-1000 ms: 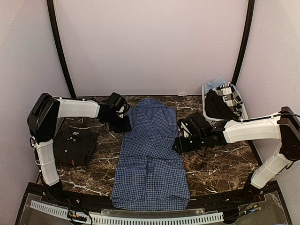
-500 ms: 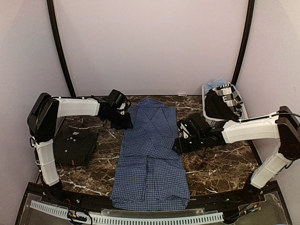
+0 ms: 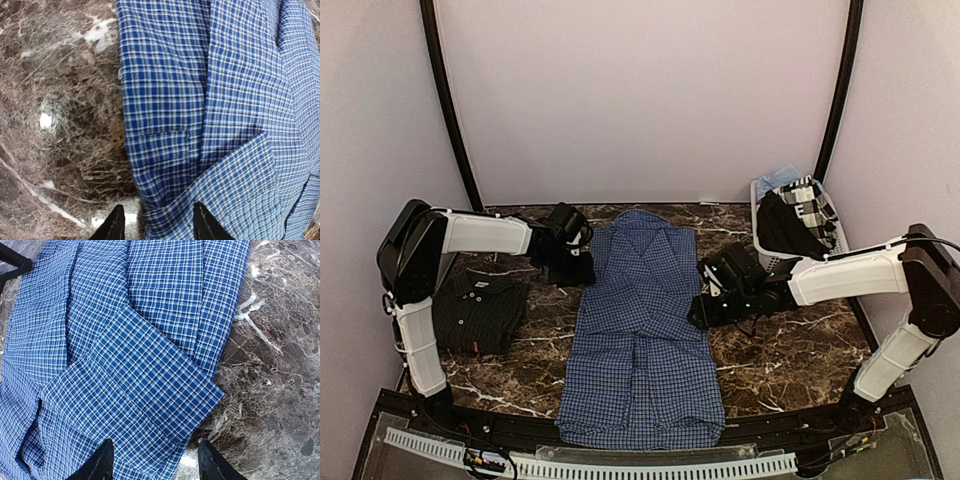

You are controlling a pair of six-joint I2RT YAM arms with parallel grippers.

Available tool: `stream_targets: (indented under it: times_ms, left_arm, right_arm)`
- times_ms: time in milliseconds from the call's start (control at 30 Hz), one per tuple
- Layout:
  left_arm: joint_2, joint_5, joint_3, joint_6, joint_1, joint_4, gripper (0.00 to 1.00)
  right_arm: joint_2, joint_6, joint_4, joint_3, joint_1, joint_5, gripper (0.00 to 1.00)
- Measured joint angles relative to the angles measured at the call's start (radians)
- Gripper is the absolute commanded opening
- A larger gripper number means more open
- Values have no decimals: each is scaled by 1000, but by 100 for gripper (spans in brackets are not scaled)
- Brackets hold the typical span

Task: Fold and stack the long sleeve shirts
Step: Flatten out the crumpled shirt at the center of the board.

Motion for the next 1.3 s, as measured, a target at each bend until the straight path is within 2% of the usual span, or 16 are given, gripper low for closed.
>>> stream_targets:
  times_ms: [167, 333, 867, 1300]
  left_arm:
    - [-10, -19, -26, -9, 6, -5, 46]
    - [-10, 15, -26, -16, 8, 7, 39]
    - [-10, 129, 1, -12, 7, 26, 9]
    - [-13, 131, 1, -2, 7, 26, 5]
  right_arm:
    - [3, 0, 5, 0, -2, -1, 54]
    - [6, 0, 7, 0, -3, -2, 54]
    - [18, 0, 13, 0, -4, -3, 54]
    - [35, -1, 68, -17, -88, -9, 55]
